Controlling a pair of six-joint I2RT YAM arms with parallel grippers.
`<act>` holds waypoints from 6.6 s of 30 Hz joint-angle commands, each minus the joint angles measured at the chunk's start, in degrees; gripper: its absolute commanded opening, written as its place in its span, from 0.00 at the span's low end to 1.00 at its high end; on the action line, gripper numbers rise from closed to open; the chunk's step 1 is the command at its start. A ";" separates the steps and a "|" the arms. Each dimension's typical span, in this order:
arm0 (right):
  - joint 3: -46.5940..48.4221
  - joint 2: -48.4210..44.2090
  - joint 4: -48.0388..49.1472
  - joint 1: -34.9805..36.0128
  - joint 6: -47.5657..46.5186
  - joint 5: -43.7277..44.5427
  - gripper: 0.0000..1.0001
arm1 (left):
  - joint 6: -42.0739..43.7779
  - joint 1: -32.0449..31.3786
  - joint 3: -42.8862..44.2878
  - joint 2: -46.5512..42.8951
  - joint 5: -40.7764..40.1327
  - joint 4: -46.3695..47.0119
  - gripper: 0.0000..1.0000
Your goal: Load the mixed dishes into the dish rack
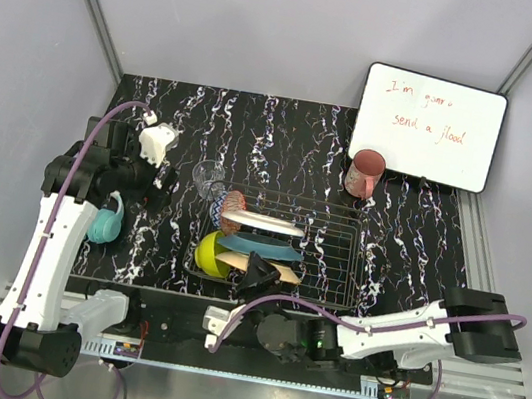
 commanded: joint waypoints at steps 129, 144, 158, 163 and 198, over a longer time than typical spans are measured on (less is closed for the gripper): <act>63.20 20.46 -69.43 -88.29 86.88 -46.39 0.00 | -5.34 0.70 28.85 3.12 9.72 -6.29 0.99; 30.15 -9.20 18.97 -82.86 144.54 -82.19 0.00 | -40.39 0.61 31.66 2.87 47.42 28.40 0.99; 38.41 4.41 27.43 -61.22 145.07 -71.19 0.00 | -59.40 -11.69 16.23 4.71 42.69 54.18 0.99; 39.99 6.97 28.15 -59.90 144.73 -69.87 0.00 | -59.23 -12.75 13.60 3.74 41.46 54.18 0.99; 49.92 21.56 34.83 -53.13 149.73 -70.22 0.00 | -61.51 -13.37 10.87 6.20 38.03 56.03 0.81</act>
